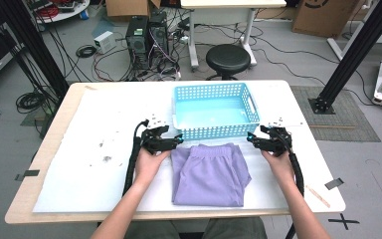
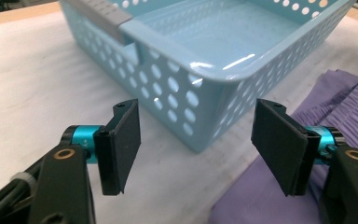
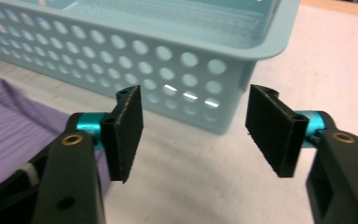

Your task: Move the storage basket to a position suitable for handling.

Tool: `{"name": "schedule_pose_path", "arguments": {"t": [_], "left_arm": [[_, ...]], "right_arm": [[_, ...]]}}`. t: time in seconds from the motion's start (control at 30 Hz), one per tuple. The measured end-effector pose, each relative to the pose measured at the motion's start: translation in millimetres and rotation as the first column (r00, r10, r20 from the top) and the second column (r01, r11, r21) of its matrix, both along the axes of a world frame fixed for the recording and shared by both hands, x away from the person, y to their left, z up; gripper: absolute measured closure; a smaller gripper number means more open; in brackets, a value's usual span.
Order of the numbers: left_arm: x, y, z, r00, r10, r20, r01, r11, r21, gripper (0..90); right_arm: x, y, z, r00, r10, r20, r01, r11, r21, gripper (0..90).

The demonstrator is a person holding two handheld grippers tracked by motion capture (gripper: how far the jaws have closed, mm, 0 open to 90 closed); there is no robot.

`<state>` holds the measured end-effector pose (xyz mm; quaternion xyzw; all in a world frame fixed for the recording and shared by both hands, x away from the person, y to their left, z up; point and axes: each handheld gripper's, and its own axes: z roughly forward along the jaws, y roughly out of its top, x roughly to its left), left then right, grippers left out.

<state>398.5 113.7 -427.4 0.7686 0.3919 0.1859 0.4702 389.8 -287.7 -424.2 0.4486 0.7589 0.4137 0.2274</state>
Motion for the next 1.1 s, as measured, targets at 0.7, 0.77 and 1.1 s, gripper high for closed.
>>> {"name": "schedule_pose_path", "arguments": {"t": [0.7, 0.77, 1.1], "left_arm": [[23.1, 18.0, 5.0, 0.9997, -0.024, 0.003, 0.024, 0.9980, -0.058, 46.0], [21.9, 19.9, 4.6, 0.9998, -0.022, -0.001, 0.022, 0.9986, -0.048, 46.0], [17.2, 28.8, -4.5, 0.9998, 0.008, 0.016, -0.008, 0.9983, -0.058, 27.4]], "right_arm": [[18.9, 13.7, 4.7, 0.9948, 0.098, 0.028, -0.099, 0.9950, 0.012, 42.4], [17.3, 16.6, 4.5, 0.9941, 0.107, 0.021, -0.107, 0.9942, 0.006, 42.5], [15.3, 19.1, 2.1, 0.9954, 0.095, 0.010, -0.096, 0.9949, 0.033, 36.6]]}}
